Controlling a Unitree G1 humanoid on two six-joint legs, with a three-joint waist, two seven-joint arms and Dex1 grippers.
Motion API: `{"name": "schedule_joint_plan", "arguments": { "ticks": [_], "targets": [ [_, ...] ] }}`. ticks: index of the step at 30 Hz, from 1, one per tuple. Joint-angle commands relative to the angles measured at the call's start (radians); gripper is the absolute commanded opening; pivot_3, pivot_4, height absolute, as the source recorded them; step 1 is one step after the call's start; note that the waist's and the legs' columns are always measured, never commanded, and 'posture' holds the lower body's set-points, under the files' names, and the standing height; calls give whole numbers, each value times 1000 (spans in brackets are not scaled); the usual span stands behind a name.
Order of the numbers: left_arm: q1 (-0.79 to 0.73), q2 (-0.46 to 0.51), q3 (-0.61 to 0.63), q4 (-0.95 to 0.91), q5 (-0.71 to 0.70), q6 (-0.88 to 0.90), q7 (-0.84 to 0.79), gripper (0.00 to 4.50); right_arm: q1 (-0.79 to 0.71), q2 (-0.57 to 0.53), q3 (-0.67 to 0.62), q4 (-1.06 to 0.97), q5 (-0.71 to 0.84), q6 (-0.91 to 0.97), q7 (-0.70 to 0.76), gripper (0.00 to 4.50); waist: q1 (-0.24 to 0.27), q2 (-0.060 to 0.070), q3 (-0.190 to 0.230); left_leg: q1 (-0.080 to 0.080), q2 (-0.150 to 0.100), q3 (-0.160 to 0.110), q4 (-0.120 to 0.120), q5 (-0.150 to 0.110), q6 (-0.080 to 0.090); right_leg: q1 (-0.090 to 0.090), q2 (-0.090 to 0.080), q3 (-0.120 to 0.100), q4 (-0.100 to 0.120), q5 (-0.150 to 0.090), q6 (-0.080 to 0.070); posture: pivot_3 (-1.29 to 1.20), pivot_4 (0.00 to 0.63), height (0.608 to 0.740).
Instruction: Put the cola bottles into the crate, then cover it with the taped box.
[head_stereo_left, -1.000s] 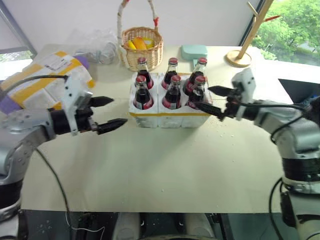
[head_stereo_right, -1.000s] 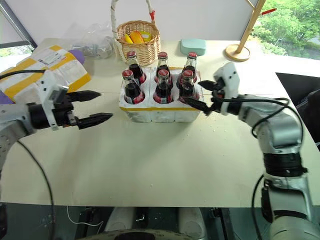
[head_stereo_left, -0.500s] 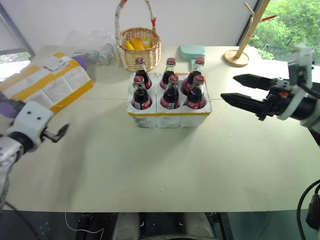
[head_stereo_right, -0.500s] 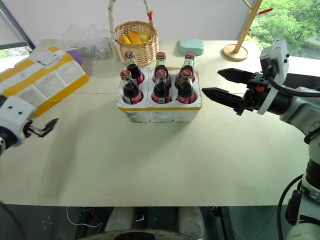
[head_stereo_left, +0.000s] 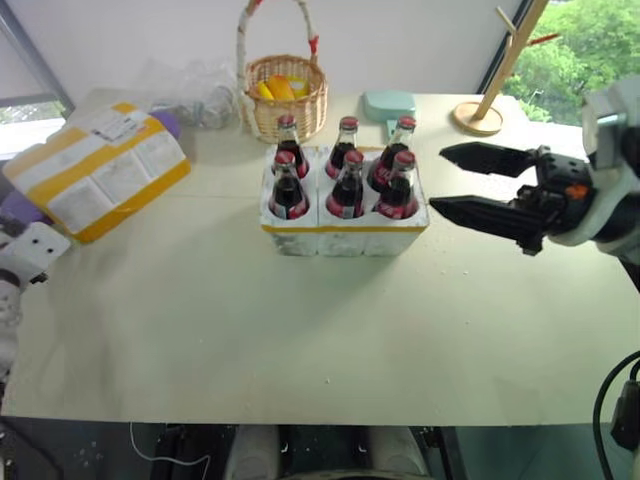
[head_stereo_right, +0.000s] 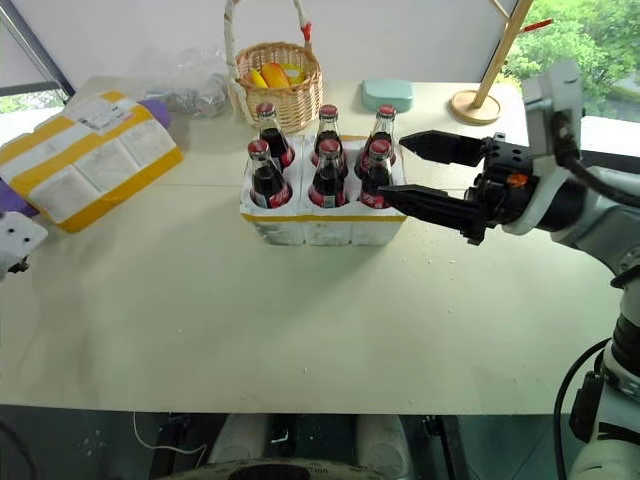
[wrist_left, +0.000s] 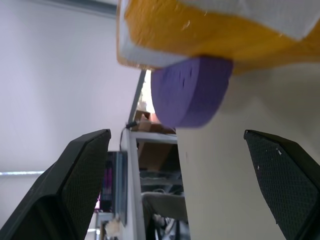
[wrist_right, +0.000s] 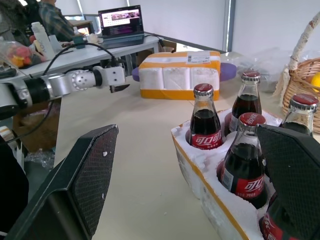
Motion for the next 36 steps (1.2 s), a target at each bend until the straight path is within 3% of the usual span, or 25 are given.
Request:
{"name": "schedule_joint_plan", "arguments": {
  "ticks": [1, 8, 22, 25, 31, 32, 36],
  "targets": [
    [-106, 9, -63, 159, 53, -88, 49, 4500, -1, -18, -29, -14, 17, -29, -8, 4490, -2, 0, 0, 0, 0, 1, 0, 0, 1, -1, -3, -5, 0, 1, 1, 0, 150, 740],
    [-280, -11, -126, 413, 53, -147, 72, 4500, 42, -36, -71, -22, 28, -41, -27, 4490, 2, 0, 0, 0, 0, 10, 1, -1, 4, -3, -9, -27, 3, 3, 4, 0, 150, 740],
    [-473, -44, -212, 592, 73, -149, 59, 4500, 82, -51, -109, -55, 67, -49, -90, 4490, 4, -4, 0, 0, -2, 15, 5, -3, 6, 0, -9, -29, 3, 4, 6, 0, 150, 740],
    [-479, -49, -212, 609, 58, -140, 54, 3632, 95, -58, -120, -59, 68, -51, -102, 4500, 3, -4, 0, 0, -2, 16, 5, -3, 6, -1, -9, -29, 3, 4, 6, 0, 150, 740],
    [-477, -53, -203, 623, 34, -118, 42, 566, 102, -65, -139, -54, 79, -50, -129, 4500, 4, -4, 0, 0, -2, 16, 5, -3, 6, -1, -9, -29, 3, 4, 6, 0, 150, 740],
    [-478, -53, -203, 623, 34, -117, 42, 237, 102, -66, -140, -54, 80, -51, -133, 4500, 4, -5, 0, 0, -2, 16, 5, -3, 6, -1, -9, -29, 3, 4, 6, 0, 150, 740],
    [-492, -54, -207, 621, 28, -115, 36, 91, 107, -69, -139, -49, 72, -56, -137, 4500, 4, -5, 0, 0, -2, 16, 5, -3, 6, 0, -9, -29, 3, 4, 6, 0, 150, 740]
  ]
}}
